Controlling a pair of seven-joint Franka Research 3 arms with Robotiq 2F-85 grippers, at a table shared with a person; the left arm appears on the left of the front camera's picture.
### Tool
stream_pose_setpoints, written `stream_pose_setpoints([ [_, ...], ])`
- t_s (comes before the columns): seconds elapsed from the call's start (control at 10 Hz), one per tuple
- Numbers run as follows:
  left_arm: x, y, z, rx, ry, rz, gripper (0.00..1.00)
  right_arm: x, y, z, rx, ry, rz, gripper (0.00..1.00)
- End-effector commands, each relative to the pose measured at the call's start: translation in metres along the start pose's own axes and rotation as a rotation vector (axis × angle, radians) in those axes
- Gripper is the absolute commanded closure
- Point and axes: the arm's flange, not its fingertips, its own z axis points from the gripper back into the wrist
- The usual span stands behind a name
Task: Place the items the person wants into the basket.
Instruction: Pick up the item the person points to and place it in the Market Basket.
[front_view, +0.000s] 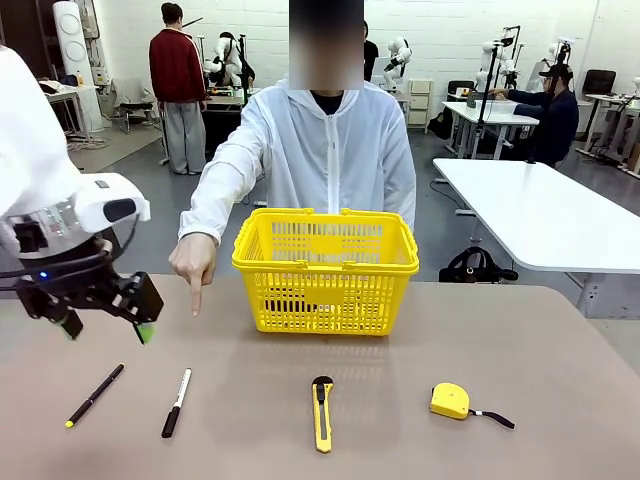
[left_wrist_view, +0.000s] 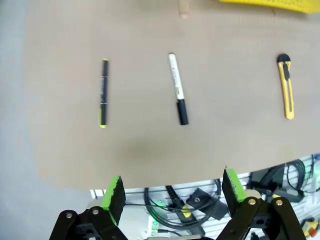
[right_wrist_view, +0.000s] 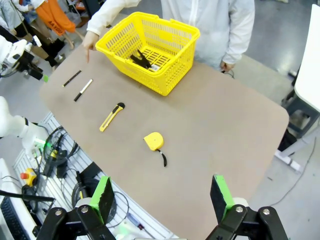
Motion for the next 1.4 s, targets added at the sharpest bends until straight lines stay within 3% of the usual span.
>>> stream_pose_setpoints([
  [0.0, 0.009, 0.003, -0.01, -0.078, 0.062, 0.001, 0.0, 0.001, -0.001, -0.001, 0.014, -0.005, 0.007, 0.0],
  [0.8, 0.007, 0.003, -0.016, -0.059, 0.072, -0.008, 0.0, 0.001, -0.001, -0.001, 0.014, -0.005, 0.007, 0.0],
  [0.9, 0.003, -0.009, -0.046, -0.044, 0.11, -0.086, 0.0, 0.001, -0.001, -0.001, 0.014, -0.005, 0.007, 0.0],
  [1.0, -0.021, -0.026, -0.067, -0.025, 0.101, -0.098, 0.0, 0.001, -0.001, -0.001, 0.014, -0.005, 0.007, 0.0],
  [1.3, -0.025, -0.046, -0.108, 0.058, 0.083, -0.105, 0.0, 0.001, -0.001, -0.001, 0.014, -0.005, 0.007, 0.0],
])
